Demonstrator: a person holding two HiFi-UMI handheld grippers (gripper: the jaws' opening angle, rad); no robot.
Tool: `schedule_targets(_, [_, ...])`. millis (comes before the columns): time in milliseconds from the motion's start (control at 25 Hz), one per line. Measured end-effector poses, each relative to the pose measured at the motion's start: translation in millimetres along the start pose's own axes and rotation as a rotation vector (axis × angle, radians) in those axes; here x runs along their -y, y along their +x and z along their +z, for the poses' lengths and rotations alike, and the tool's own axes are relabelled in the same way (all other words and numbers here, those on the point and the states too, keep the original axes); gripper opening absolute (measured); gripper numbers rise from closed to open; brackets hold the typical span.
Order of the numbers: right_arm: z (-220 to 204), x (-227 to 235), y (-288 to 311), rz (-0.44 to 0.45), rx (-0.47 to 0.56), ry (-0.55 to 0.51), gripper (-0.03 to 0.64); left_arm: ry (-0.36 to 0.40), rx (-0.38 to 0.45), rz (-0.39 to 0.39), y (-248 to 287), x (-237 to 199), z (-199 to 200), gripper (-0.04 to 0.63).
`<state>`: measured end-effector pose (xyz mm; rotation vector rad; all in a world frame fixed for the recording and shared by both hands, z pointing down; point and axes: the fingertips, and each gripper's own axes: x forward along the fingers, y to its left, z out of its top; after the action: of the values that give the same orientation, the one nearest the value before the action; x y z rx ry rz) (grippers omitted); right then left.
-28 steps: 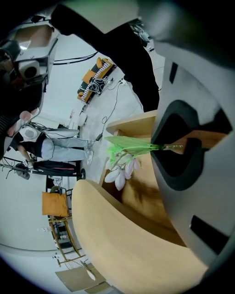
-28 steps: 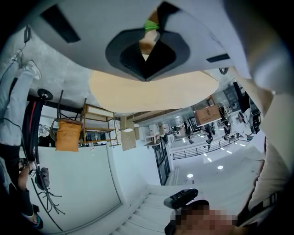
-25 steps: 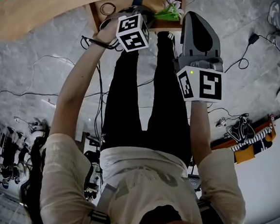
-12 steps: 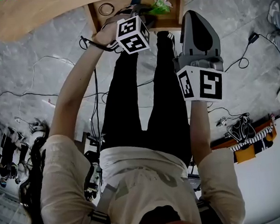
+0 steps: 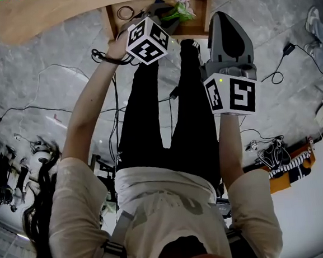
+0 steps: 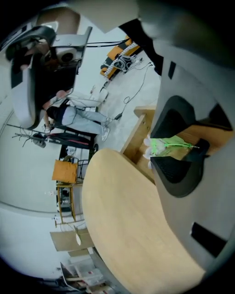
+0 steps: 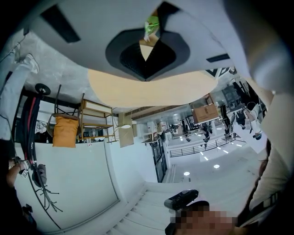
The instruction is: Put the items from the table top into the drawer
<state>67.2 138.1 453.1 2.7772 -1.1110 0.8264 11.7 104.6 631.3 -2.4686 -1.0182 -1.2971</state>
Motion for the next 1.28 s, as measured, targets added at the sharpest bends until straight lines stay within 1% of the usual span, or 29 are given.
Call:
schedule_targets(80, [11.4, -2.6, 0.1, 0.01, 0.012, -0.013, 0.005, -0.06, 0.052, 0.05, -21.1, -8.5, 13.0, 0.116])
schedule_targets(120, [17.9, -3.5, 3.3, 0.016, 0.02, -0.023, 0.005, -0.084, 0.082, 0.089, -32.2, -15.8, 20.3, 0.082])
schedule_targets(160, [26.9, -4.4, 7.8, 0.022, 0.033, -0.034, 0.005, -0.106, 0.116, 0.139, -45.0, -25.5, 29.4, 0.032])
schedule_targets(200, [39.6, -6.1, 11.9, 0.029, 0.052, -0.043, 0.005, -0.13, 0.153, 0.187, -60.8, -35.6, 40.9, 0.008])
schedule_targets(280, [72.3, -14.6, 11.9, 0.043, 0.09, -0.051, 0.005, -0.207, 0.235, 0.25, -104.7, -47.7, 68.6, 0.008])
schedule_targets(360, [110.3, -27.9, 5.6, 0.061, 0.123, -0.051, 0.005, -0.312, 0.328, 0.31, -160.7, -56.8, 99.7, 0.008])
schedule_targets(440, [157.5, -42.6, 3.0, 0.093, 0.185, -0.054, 0.005, -0.393, 0.432, 0.429, -223.2, -77.7, 133.3, 0.008])
schedule_targets(520, [208.3, -63.0, -8.9, 0.135, 0.25, -0.065, 0.005, -0.451, 0.526, 0.57, -293.5, -92.2, 162.0, 0.008])
schedule_targets(600, [251.8, -90.4, -36.1, 0.166, 0.284, -0.061, 0.005, -0.509, 0.584, 0.701, -367.7, -89.3, 178.8, 0.008])
schedule_targets(720, [307.1, -136.9, -80.6, 0.225, 0.308, -0.056, 0.005, -0.602, 0.632, 0.875, -468.3, -73.7, 191.4, 0.008])
schedule_targets(800, [336.8, -168.9, -105.1, 0.286, 0.319, -0.063, 0.005, -0.622, 0.667, 0.968, -524.6, -60.3, 198.1, 0.008])
schedule_targets(840, [348.0, -184.5, -116.0, 0.323, 0.321, -0.067, 0.005, -0.611, 0.68, 1.015, -549.2, -52.3, 200.7, 0.008])
schedule_targets(920, [364.9, -211.6, -133.4, 0.401, 0.321, -0.081, 0.005, -0.565, 0.7, 1.114, -588.9, -38.0, 205.9, 0.008])
schedule_targets(1000, [375.8, -229.2, -142.4, 0.465, 0.32, -0.11, 0.005, -0.53, 0.708, 1.191, -611.1, -30.3, 211.3, 0.008])
schedule_targets(1040, [378.9, -234.9, -143.8, 0.487, 0.319, -0.127, 0.005, -0.526, 0.705, 1.215, -616.0, -29.1, 213.1, 0.008])
schedule_targets(1120, [378.8, -242.2, -143.3, 0.516, 0.309, -0.156, 0.005, -0.54, 0.69, 1.239, -616.5, -27.2, 211.8, 0.008])
schedule_targets(1280, [365.4, -247.3, -133.8, 0.559, 0.258, -0.163, 0.005, -0.601, 0.653, 1.252, -605.7, -18.5, 198.5, 0.008])
